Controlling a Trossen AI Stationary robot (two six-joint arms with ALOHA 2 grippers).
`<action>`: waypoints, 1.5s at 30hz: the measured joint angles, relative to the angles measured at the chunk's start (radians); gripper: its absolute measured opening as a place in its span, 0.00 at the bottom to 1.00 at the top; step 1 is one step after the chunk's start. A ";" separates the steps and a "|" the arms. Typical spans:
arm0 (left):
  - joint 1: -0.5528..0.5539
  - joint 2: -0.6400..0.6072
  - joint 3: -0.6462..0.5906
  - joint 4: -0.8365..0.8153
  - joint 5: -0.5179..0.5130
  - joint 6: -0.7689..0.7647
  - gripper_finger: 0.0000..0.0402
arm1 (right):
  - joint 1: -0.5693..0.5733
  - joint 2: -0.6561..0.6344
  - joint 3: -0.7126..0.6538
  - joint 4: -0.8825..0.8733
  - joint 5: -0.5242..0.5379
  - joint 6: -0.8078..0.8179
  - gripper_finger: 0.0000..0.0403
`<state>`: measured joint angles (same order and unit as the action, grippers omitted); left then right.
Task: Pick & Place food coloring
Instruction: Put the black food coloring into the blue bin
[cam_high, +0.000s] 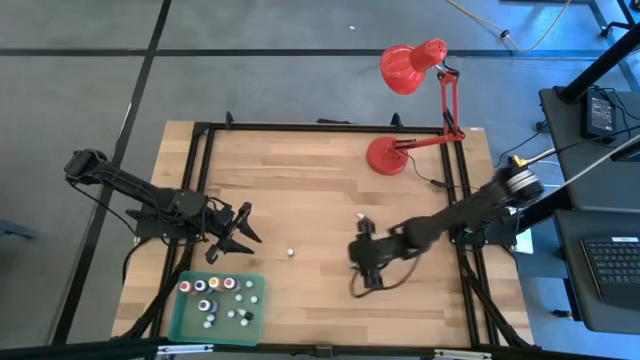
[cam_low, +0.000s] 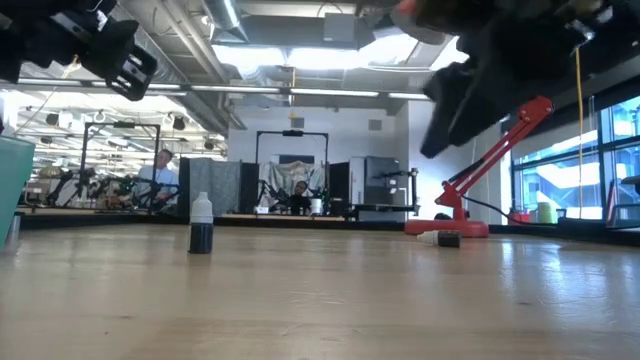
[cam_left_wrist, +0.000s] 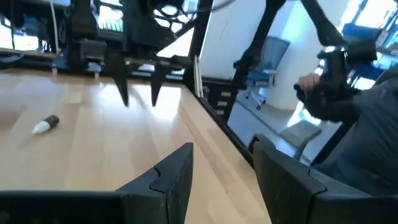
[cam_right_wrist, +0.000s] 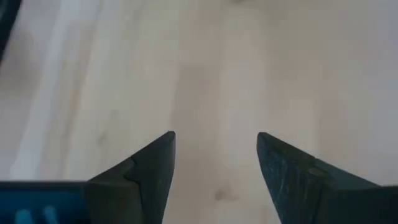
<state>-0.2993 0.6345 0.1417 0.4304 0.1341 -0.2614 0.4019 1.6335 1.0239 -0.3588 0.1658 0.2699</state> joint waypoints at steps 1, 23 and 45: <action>0.000 0.005 0.017 -0.028 -0.001 0.008 0.41 | 0.005 -0.037 -0.056 0.059 0.034 0.011 0.56; 0.044 0.874 0.996 -1.097 -0.018 0.083 0.40 | 0.005 -0.191 -0.268 0.425 0.112 -0.121 0.56; 0.072 1.119 1.038 -1.134 -0.112 0.073 0.41 | 0.005 -0.190 -0.268 0.426 0.111 -0.121 0.56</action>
<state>-0.2276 1.7531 1.1793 -0.7033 0.0223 -0.1886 0.4071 1.4437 0.7563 0.0669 0.2764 0.1490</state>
